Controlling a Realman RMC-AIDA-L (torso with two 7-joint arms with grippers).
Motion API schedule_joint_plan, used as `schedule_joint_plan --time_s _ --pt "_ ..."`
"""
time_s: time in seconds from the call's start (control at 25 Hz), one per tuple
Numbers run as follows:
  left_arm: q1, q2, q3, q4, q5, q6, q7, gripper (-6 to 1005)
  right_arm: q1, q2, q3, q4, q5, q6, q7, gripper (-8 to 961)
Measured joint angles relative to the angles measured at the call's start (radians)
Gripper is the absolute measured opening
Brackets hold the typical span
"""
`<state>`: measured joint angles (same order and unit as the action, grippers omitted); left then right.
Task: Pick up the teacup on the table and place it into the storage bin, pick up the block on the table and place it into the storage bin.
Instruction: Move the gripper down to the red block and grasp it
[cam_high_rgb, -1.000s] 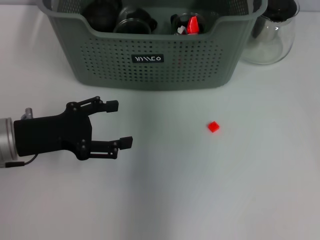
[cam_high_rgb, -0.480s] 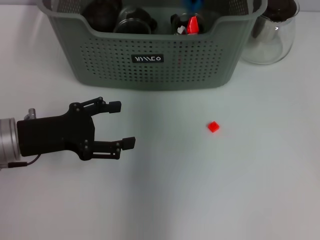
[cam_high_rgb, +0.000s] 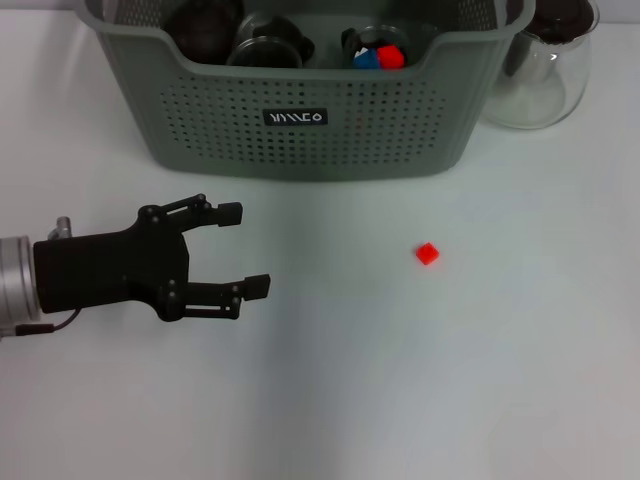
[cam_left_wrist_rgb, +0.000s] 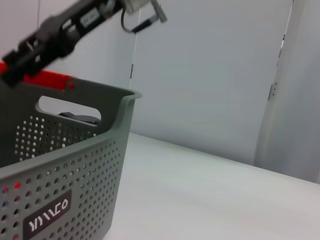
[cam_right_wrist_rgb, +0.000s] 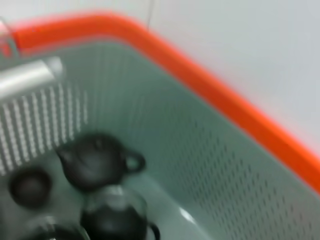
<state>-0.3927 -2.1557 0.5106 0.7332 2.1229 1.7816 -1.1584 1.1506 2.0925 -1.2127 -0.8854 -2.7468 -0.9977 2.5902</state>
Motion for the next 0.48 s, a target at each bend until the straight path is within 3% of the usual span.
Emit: schedule_joint_plan --time_s 0.28,0.48 --pt "0.001 0.003 -0.003 0.000 0.000 0.004 -0.003 948 -0.122 -0.005 0.028 -0.423 0.169 -0.298 -0.008 699" --pt "0.004 0.003 -0.004 0.000 0.000 0.004 -0.003 948 -0.222 -0.010 0.036 -0.622 0.293 -0.534 -0.032 698"
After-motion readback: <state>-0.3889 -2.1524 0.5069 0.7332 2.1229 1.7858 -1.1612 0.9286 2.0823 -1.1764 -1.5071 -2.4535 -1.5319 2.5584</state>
